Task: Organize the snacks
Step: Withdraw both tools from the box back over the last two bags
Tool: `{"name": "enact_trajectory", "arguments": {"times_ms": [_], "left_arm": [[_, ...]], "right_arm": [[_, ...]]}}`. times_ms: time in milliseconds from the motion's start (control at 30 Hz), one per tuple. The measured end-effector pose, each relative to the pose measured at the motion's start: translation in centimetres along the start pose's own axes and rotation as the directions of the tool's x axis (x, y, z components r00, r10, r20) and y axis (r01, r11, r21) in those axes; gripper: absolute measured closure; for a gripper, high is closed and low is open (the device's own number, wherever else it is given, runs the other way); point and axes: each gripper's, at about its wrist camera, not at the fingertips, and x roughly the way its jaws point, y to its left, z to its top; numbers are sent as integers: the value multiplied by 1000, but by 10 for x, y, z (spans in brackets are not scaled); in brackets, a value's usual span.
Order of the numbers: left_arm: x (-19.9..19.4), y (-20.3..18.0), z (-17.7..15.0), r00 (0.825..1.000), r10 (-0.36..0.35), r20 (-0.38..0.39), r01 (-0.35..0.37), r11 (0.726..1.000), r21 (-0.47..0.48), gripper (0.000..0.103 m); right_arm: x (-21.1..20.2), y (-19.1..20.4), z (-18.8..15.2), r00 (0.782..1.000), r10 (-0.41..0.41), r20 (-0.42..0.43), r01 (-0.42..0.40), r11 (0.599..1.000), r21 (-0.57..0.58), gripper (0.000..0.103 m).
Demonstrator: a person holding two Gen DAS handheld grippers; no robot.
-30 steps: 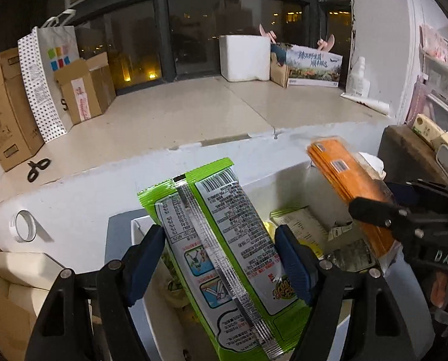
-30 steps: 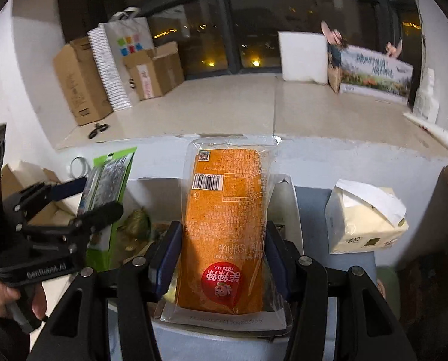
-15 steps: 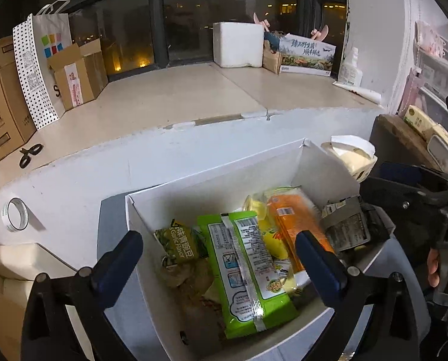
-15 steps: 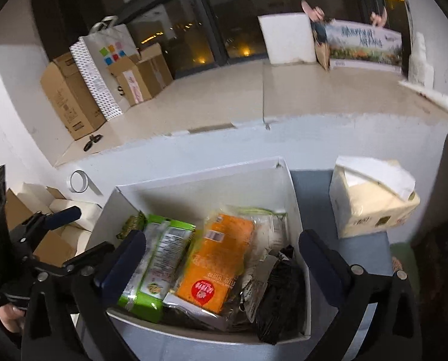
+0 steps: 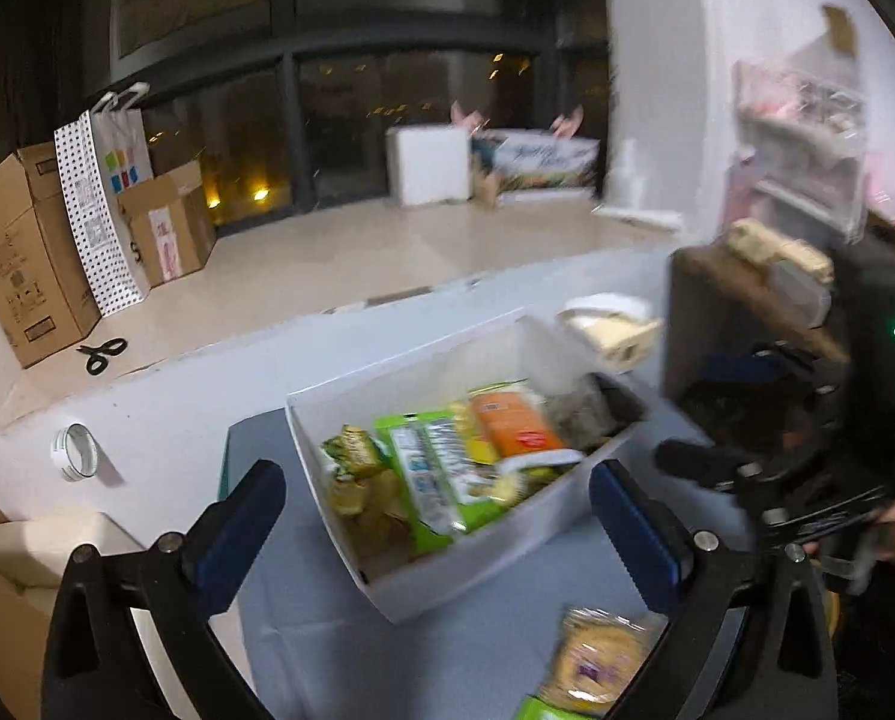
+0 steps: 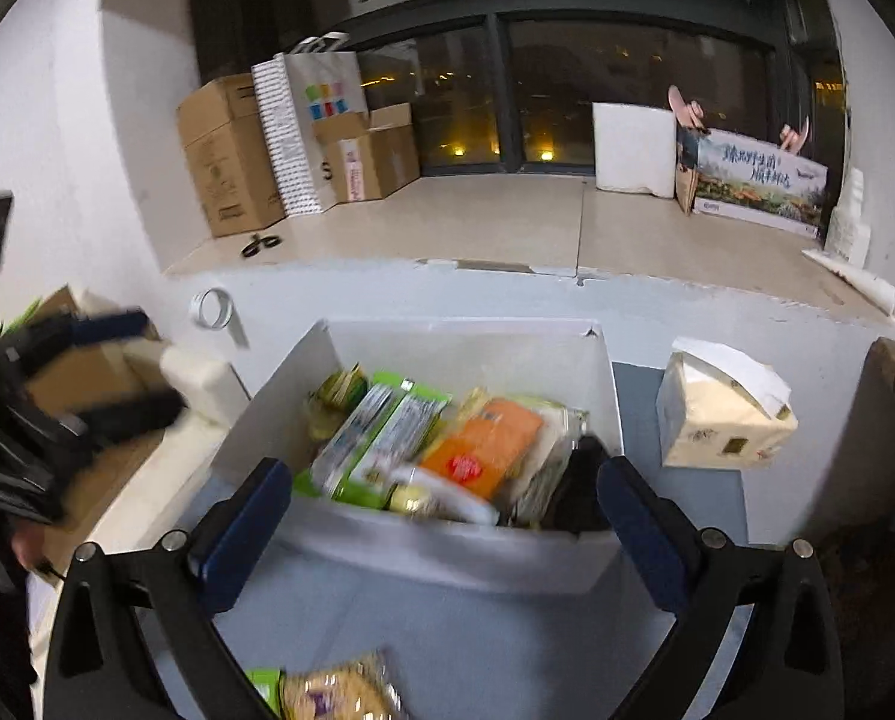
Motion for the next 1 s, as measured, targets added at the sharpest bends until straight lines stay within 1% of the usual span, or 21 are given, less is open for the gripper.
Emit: {"name": "enact_trajectory", "arguments": {"times_ms": [67, 133, 233, 333, 400, 467, 567, 633, 767, 867, 1000], "left_arm": [[-21, -6, -10, 1000, 4, 29, -4, 1000, 5, 0], [-40, -10, -20, 998, 26, 55, -26, 1000, 3, 0], [-64, -16, -41, 997, 14, 79, -13, 1000, -14, 0], [-77, -21, -65, 997, -14, 75, 18, 999, -43, 0], [-82, -24, -83, 997, -16, 69, 21, 997, -68, 0], [-87, -27, -101, 998, -23, 66, 29, 996, -85, 0], [-88, -30, -119, 998, -15, 66, 23, 992, -123, 0], [-87, -30, -128, 998, -26, 60, 35, 989, -141, 0], [-83, -33, -134, 999, -16, 49, 23, 989, -144, 0], [-80, -32, -134, 999, -11, 42, 17, 990, -141, 0], [-80, -34, -137, 999, -16, 41, 22, 991, -133, 0]], "right_arm": [[-17, 11, -12, 999, -30, 36, 32, 999, -41, 0], [-30, 19, -23, 999, -27, 38, 29, 998, -63, 0], [-51, 31, -39, 998, -33, 61, 38, 995, -90, 0], [-66, 34, -56, 997, -20, 77, 26, 997, -75, 0], [-72, 33, -68, 998, -19, 66, 23, 998, -58, 0], [-78, 32, -83, 998, 0, 59, 3, 999, -45, 0], [-81, 30, -103, 999, 25, 28, -24, 999, -31, 0], [-79, 29, -118, 999, 41, -2, -41, 999, -32, 0], [-62, 27, -142, 994, 62, -86, -65, 997, -33, 0], [-45, 30, -152, 985, 81, -150, -91, 994, -61, 0], [-15, 46, -164, 970, 111, -218, -144, 979, -144, 0]]}}
